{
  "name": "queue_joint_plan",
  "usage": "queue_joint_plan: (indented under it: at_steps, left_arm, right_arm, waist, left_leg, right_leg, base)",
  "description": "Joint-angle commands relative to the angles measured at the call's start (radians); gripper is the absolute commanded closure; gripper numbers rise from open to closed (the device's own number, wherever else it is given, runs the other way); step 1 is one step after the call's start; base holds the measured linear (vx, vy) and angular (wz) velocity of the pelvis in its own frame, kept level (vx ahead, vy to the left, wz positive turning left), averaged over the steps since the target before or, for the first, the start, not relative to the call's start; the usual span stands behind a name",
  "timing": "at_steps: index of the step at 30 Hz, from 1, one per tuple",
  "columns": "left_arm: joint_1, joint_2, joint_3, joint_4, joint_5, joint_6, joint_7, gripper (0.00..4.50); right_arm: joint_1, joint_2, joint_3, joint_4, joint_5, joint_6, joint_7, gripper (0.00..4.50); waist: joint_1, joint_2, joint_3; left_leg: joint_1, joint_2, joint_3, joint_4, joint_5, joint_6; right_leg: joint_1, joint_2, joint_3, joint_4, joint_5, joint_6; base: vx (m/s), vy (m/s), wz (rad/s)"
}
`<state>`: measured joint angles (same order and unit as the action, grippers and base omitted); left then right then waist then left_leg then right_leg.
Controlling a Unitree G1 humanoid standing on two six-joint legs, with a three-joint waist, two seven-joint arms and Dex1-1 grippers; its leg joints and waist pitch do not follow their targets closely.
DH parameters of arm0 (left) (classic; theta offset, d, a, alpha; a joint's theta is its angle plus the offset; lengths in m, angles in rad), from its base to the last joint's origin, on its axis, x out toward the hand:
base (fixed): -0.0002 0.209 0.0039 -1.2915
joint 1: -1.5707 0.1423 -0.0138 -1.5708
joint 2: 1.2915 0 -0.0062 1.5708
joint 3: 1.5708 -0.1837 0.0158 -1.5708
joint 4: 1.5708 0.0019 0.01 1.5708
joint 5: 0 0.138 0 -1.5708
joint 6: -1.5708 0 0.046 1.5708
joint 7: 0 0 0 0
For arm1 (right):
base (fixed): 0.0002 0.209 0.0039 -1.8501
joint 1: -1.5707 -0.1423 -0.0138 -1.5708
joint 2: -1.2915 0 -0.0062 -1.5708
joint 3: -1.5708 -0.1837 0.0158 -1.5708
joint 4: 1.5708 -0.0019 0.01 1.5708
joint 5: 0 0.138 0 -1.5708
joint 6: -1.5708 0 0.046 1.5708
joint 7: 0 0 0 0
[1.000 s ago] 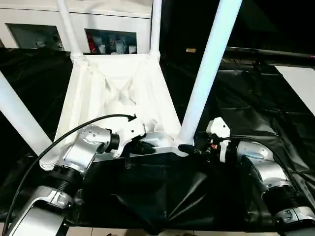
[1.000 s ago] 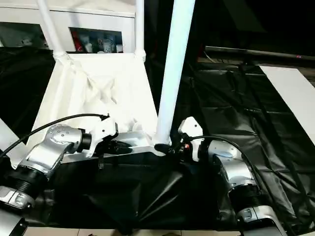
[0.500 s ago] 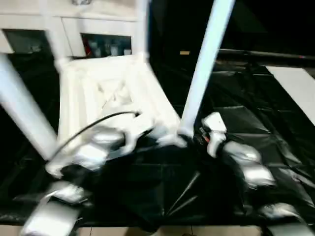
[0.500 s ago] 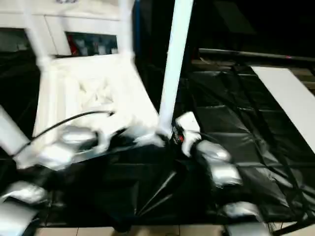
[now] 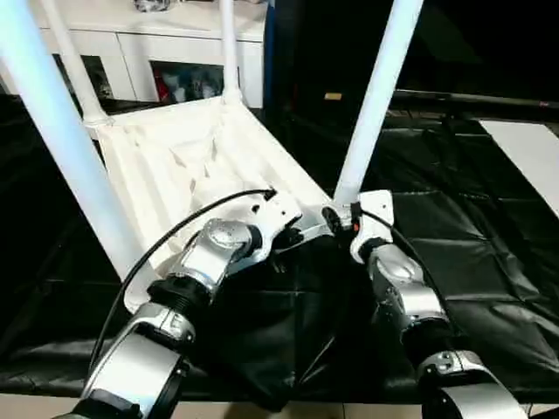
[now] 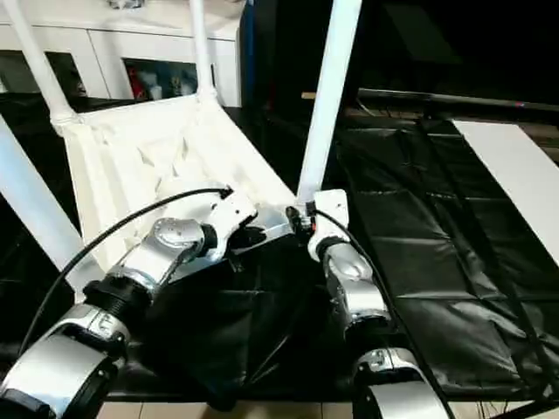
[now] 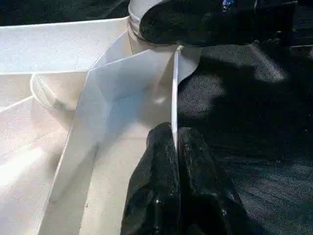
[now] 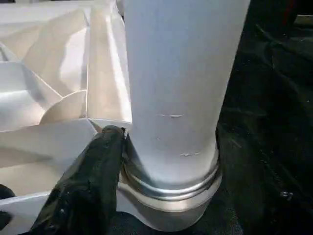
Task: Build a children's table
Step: Rotate leg to tighten
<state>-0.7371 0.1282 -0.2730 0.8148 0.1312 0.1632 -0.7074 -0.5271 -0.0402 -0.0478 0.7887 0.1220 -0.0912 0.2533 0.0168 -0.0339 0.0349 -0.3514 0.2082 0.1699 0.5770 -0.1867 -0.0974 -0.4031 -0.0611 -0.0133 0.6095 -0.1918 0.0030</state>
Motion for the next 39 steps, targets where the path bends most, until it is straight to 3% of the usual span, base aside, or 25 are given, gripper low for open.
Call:
queue_joint_plan:
  at_steps: [1, 2, 7, 8, 9, 12, 15, 17, 19, 22, 29, 33, 39]
  left_arm:
    - [0.031, 0.022, 0.004, 0.051, 0.010, -0.018, 0.040, 4.50]
    - [0.039, 0.029, -0.002, 0.039, 0.008, -0.031, 0.011, 4.50]
    - [0.072, 0.055, -0.007, -0.010, -0.021, -0.076, -0.106, 4.50]
    - [0.093, 0.082, -0.027, -0.037, -0.028, -0.129, -0.198, 4.50]
    - [0.093, 0.082, -0.027, -0.037, -0.028, -0.129, -0.198, 4.50]
    - [0.135, 0.152, -0.072, -0.107, -0.063, -0.186, -0.401, 4.50]
    - [0.148, 0.185, -0.095, -0.136, -0.073, -0.210, -0.475, 4.50]
    - [0.165, 0.217, -0.104, -0.172, -0.091, -0.199, -0.547, 4.50]
    - [0.178, 0.238, -0.097, -0.196, -0.113, -0.198, -0.594, 4.50]
    - [0.185, 0.249, -0.089, -0.204, -0.117, -0.201, -0.618, 4.50]
    - [0.212, 0.289, -0.083, -0.250, -0.162, -0.185, -0.710, 4.50]
    - [0.234, 0.316, -0.079, -0.301, -0.186, -0.155, -0.750, 4.50]
    - [0.251, 0.338, -0.061, -0.354, -0.182, -0.140, -0.715, 4.50]
  right_arm:
    - [0.030, -0.014, 0.009, -0.048, 0.036, -0.003, 0.083, 1.19]
    - [0.043, -0.039, 0.014, -0.075, 0.041, 0.009, 0.121, 0.81]
    - [0.121, -0.142, 0.031, -0.216, 0.099, 0.075, 0.324, 0.77]
    - [0.175, -0.201, 0.045, -0.296, 0.123, 0.095, 0.434, 0.77]
    - [0.175, -0.201, 0.045, -0.296, 0.123, 0.095, 0.434, 0.77]
    - [0.279, -0.317, 0.061, -0.414, 0.162, 0.130, 0.596, 0.77]
    - [0.311, -0.352, 0.055, -0.443, 0.179, 0.145, 0.633, 0.77]
    - [0.362, -0.399, 0.056, -0.490, 0.202, 0.169, 0.697, 0.77]
    - [0.415, -0.437, 0.049, -0.532, 0.219, 0.192, 0.735, 0.77]
    - [0.431, -0.449, 0.044, -0.541, 0.206, 0.189, 0.727, 0.77]
    - [0.412, -0.429, 0.049, -0.542, 0.193, 0.193, 0.696, 0.77]
    - [0.415, -0.429, 0.056, -0.553, 0.190, 0.197, 0.694, 0.77]
    - [0.399, -0.421, 0.053, -0.541, 0.187, 0.189, 0.679, 0.77]
  waist:
    - [0.000, -0.010, -0.043]
    - [0.000, -0.011, -0.042]
    - [-0.001, -0.010, -0.042]
    - [0.003, -0.008, -0.043]
    - [0.006, -0.011, -0.043]
    - [0.015, -0.004, -0.043]
    - [0.020, 0.001, -0.045]
    - [0.024, 0.004, -0.045]
    - [0.025, 0.005, -0.045]
    - [0.025, 0.006, -0.047]
    - [0.016, 0.004, -0.046]
    - [0.018, 0.004, -0.048]
    - [0.016, 0.004, -0.046]
  left_leg:
    - [-0.007, 0.006, 0.005, -0.068, -0.289, 0.042]
    - [-0.009, 0.005, 0.005, -0.068, -0.289, 0.045]
    - [-0.010, 0.007, 0.005, -0.067, -0.270, 0.061]
    - [-0.011, 0.007, 0.005, -0.066, -0.267, 0.070]
    - [-0.012, 0.008, 0.005, -0.065, -0.258, 0.078]
    - [-0.010, 0.012, 0.008, -0.066, -0.237, 0.088]
    - [-0.005, 0.015, 0.008, -0.068, -0.238, 0.078]
    - [0.002, 0.019, 0.010, -0.068, -0.240, 0.074]
    - [0.000, 0.020, 0.011, -0.069, -0.226, 0.079]
    - [-0.005, 0.016, 0.010, -0.067, -0.200, 0.082]
    - [-0.004, 0.015, 0.010, -0.068, -0.210, 0.066]
    - [-0.003, 0.017, 0.010, -0.066, -0.176, 0.073]
    - [-0.002, 0.015, 0.012, -0.066, -0.195, 0.068]
  right_leg:
    - [0.037, -0.047, 0.023, -0.094, -0.322, -0.155]
    - [0.038, -0.047, 0.023, -0.096, -0.335, -0.148]
    - [0.039, -0.049, 0.024, -0.097, -0.329, -0.156]
    - [0.044, -0.047, 0.024, -0.100, -0.320, -0.153]
    - [0.046, -0.048, 0.025, -0.099, -0.304, -0.153]
    - [0.043, -0.049, 0.027, -0.096, -0.272, -0.171]
    - [0.039, -0.048, 0.026, -0.092, -0.257, -0.185]
    - [0.038, -0.046, 0.027, -0.087, -0.197, -0.210]
    - [0.041, -0.045, 0.025, -0.083, -0.149, -0.227]
    - [0.048, -0.047, 0.023, -0.079, -0.110, -0.237]
    - [0.047, -0.050, 0.024, -0.083, -0.171, -0.219]
    - [0.050, -0.048, 0.024, -0.073, -0.101, -0.235]
    - [0.048, -0.048, 0.024, -0.077, -0.141, -0.228]
  base:
    - [0.000, 0.000, 0.00]
    - [0.000, 0.000, 0.00]
    - [0.000, 0.000, 0.00]
    - [0.000, 0.000, 0.00]
    - [0.000, 0.000, 0.00]
    - [0.000, 0.000, 0.00]
    - [0.000, 0.000, 0.00]
    - [0.000, 0.000, 0.00]
    - [0.000, 0.000, 0.00]
    - [0.000, 0.000, 0.00]
    - [0.000, 0.000, 0.00]
    - [0.000, 0.000, 0.00]
    - [0.000, 0.000, 0.00]
